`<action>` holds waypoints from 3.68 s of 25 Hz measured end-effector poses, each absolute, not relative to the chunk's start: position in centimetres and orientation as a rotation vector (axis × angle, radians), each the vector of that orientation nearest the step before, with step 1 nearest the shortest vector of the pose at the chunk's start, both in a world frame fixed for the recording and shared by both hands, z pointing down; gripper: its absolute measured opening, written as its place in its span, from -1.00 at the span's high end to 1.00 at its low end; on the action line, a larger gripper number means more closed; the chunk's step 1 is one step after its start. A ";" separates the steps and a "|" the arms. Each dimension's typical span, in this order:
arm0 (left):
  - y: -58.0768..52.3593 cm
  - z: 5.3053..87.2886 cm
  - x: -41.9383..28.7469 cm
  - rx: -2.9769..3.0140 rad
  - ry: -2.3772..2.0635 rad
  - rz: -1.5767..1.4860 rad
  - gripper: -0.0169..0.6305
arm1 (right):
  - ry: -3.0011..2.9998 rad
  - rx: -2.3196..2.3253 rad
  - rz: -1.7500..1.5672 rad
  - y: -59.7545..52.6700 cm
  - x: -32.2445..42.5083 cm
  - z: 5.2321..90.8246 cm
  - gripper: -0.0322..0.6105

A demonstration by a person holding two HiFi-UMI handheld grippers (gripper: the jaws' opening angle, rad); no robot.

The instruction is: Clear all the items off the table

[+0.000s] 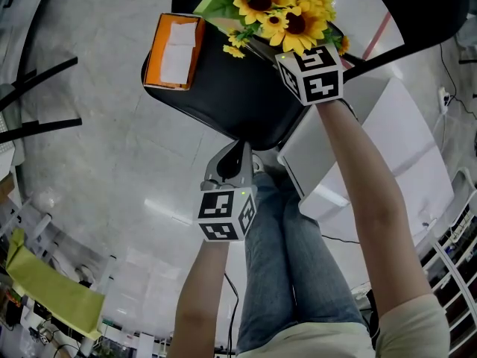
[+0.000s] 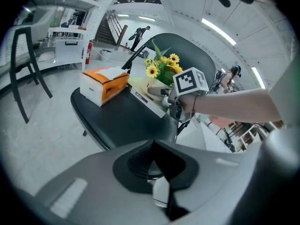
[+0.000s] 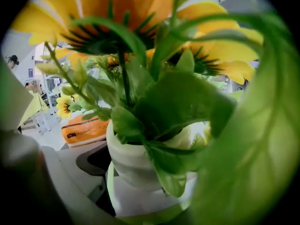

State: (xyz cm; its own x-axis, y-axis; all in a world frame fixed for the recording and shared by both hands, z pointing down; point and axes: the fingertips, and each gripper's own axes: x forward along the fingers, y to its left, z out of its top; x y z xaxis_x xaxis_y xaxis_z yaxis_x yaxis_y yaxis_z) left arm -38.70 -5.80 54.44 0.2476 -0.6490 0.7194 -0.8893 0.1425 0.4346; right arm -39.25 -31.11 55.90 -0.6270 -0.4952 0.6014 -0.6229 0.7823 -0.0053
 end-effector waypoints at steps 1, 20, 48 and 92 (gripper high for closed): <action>-5.8 54.4 -38.7 1.578 -1.476 0.320 0.92 | -2.377 0.833 0.286 -31.0 -39.1 55.8 -0.75; -6.2 51.9 -36.2 1.619 -1.479 0.315 0.92 | -2.352 0.915 0.400 -25.3 -34.0 52.8 -0.07; -7.1 48.3 -30.5 1.748 -1.442 0.396 0.92 | -2.329 1.147 0.634 -16.6 -22.5 46.6 0.90; -3.2 45.2 5.9 2.091 -1.001 0.609 0.92 | -1.951 1.896 0.791 -4.4 21.0 42.9 0.90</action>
State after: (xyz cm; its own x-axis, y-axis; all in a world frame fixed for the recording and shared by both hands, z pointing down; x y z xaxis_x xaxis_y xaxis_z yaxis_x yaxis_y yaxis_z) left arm 5.91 -3.25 45.18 0.5854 -0.4600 0.6676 -0.8043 -0.4328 0.4070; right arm 20.96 -4.43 42.95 -0.0783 -0.8152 0.5739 -0.9847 -0.0266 -0.1721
